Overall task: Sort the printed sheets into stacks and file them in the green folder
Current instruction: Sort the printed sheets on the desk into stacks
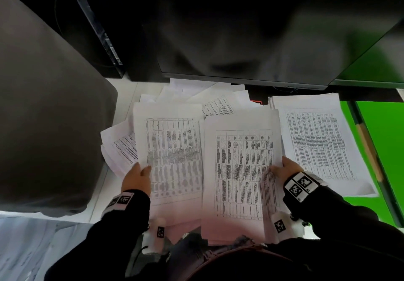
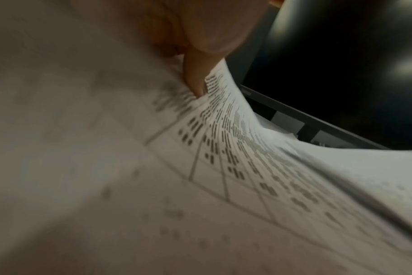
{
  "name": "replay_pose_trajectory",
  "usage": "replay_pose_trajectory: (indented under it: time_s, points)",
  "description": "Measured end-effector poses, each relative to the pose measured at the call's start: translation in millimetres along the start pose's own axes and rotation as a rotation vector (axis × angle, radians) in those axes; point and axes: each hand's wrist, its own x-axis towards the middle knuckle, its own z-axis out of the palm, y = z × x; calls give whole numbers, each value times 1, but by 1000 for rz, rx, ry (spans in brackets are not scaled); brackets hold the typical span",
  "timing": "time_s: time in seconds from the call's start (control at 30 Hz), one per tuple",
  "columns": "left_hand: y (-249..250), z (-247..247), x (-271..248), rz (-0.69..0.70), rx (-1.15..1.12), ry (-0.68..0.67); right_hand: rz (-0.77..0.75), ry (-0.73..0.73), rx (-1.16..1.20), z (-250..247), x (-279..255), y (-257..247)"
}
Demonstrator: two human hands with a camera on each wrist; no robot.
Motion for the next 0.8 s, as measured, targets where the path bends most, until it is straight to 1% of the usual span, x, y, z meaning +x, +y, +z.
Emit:
replay_pose_trajectory:
  time_s: [0.1,0.13,0.2,0.27,0.33,0.4,0.47,0.6,0.7,0.8]
  points:
    - [-1,-14,16,102,236,73,9,47,28,-5,-1,5]
    - [0,-17,22,125,271,97,16,55,35,-6,-2,7]
    - [5,-19,31,156,208,69,23,57,32,-7,-2,9]
    - [11,-18,36,189,60,-34,30,61,34,-7,-3,10]
    - [17,-16,38,187,22,-102,41,63,51,-5,-4,11]
    - [21,-12,37,141,74,-114,40,64,50,-4,-5,12]
    - [24,-7,32,130,99,-127,40,66,46,-3,-6,12]
    - [29,2,15,179,86,-87,63,58,11,-2,-4,12]
    - [25,0,6,283,246,-97,75,39,-73,-6,-3,9]
    - [15,-9,2,279,341,-128,72,38,-78,-11,-2,7]
